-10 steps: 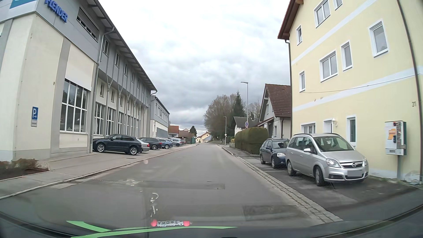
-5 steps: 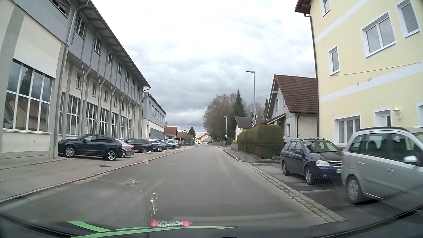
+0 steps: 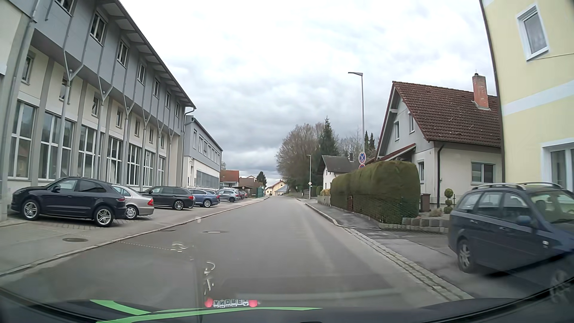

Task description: Follow the waypoints while adhering to traffic rules and regulations

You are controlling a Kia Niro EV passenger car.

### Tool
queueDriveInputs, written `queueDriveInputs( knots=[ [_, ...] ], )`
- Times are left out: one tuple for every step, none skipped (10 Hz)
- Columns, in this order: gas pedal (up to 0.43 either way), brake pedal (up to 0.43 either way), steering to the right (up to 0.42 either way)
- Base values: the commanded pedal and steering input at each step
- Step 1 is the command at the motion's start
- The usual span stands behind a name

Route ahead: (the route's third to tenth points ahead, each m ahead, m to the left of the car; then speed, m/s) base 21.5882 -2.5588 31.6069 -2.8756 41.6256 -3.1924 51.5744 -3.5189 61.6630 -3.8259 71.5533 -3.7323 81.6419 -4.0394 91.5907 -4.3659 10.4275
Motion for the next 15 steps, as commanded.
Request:
queueDriveInputs(
  knots=[
    [0.087, 0.0, -0.002],
    [0.087, 0.0, 0.0],
    [0.087, 0.0, 0.0],
    [0.087, 0.0, 0.0],
    [0.098, 0.0, 0.0],
    [0.098, 0.0, 0.0],
    [0.098, 0.0, 0.001],
    [0.098, 0.0, 0.002],
    [0.098, 0.0, 0.003],
    [0.098, 0.0, 0.003],
    [0.098, 0.0, 0.003],
    [0.098, 0.0, 0.003],
    [0.11, 0.0, 0.004],
    [0.11, 0.0, 0.005],
    [0.11, 0.0, 0.005]
  ],
)
